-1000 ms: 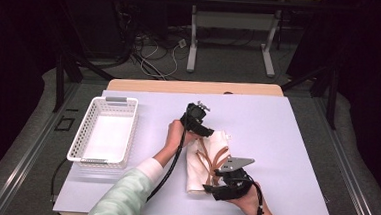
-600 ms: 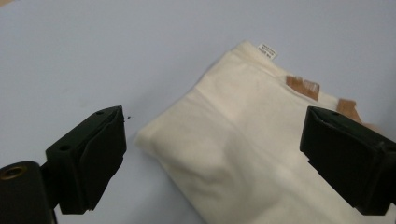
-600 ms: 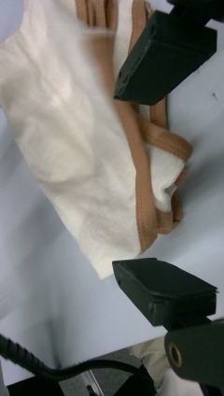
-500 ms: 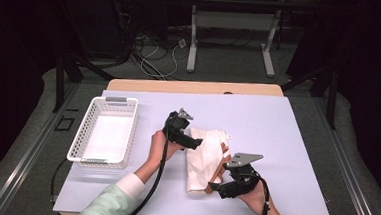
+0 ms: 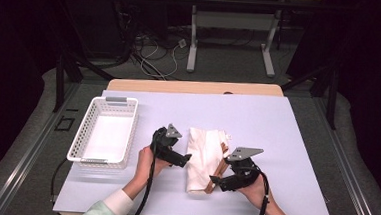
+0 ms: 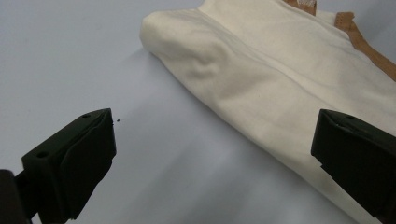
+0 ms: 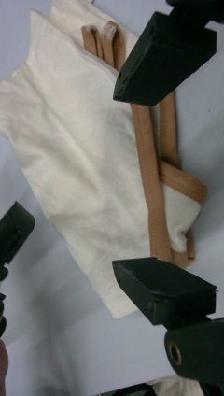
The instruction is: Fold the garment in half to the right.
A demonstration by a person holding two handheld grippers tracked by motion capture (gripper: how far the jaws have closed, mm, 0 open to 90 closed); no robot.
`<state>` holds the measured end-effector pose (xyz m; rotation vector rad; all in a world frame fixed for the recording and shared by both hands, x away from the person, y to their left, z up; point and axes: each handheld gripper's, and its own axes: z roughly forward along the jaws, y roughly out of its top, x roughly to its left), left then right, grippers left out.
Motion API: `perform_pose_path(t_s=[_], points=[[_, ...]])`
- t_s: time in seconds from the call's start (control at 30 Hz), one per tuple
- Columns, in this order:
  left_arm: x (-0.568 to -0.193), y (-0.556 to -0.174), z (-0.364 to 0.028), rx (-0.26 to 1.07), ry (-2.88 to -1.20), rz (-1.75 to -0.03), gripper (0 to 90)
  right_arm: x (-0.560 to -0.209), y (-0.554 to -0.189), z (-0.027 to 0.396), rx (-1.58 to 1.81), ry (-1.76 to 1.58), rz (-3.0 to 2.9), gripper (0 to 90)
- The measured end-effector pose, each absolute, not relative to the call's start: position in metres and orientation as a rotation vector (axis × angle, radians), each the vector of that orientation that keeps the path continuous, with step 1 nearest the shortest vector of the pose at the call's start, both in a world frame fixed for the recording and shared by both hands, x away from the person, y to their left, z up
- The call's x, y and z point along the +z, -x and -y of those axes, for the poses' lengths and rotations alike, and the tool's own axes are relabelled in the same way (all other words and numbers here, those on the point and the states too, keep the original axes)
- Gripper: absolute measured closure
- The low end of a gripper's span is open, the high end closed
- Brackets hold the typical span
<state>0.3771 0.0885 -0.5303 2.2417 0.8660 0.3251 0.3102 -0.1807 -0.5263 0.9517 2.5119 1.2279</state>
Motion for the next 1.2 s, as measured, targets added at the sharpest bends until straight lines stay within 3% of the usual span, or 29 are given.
perform_pose_path(t_s=[0.57,0.7,0.97,1.2], points=[[-0.532,-0.338,-0.112,0.408,-2.219,-0.820,0.2,-0.527,-0.338,0.184,1.208,-0.984,-2.472,17.9],[-0.532,-0.332,-0.115,0.428,-2.221,-0.799,0.2,-0.526,-0.348,0.185,1.208,-1.013,-2.433,27.1],[-0.538,-0.327,-0.117,0.414,-2.221,-0.815,0.2,-0.531,-0.376,0.191,1.179,-1.086,-2.365,56.8],[-0.542,-0.327,-0.116,0.393,-2.236,-0.818,0.2,-0.539,-0.399,0.188,1.157,-1.147,-2.352,64.5]])
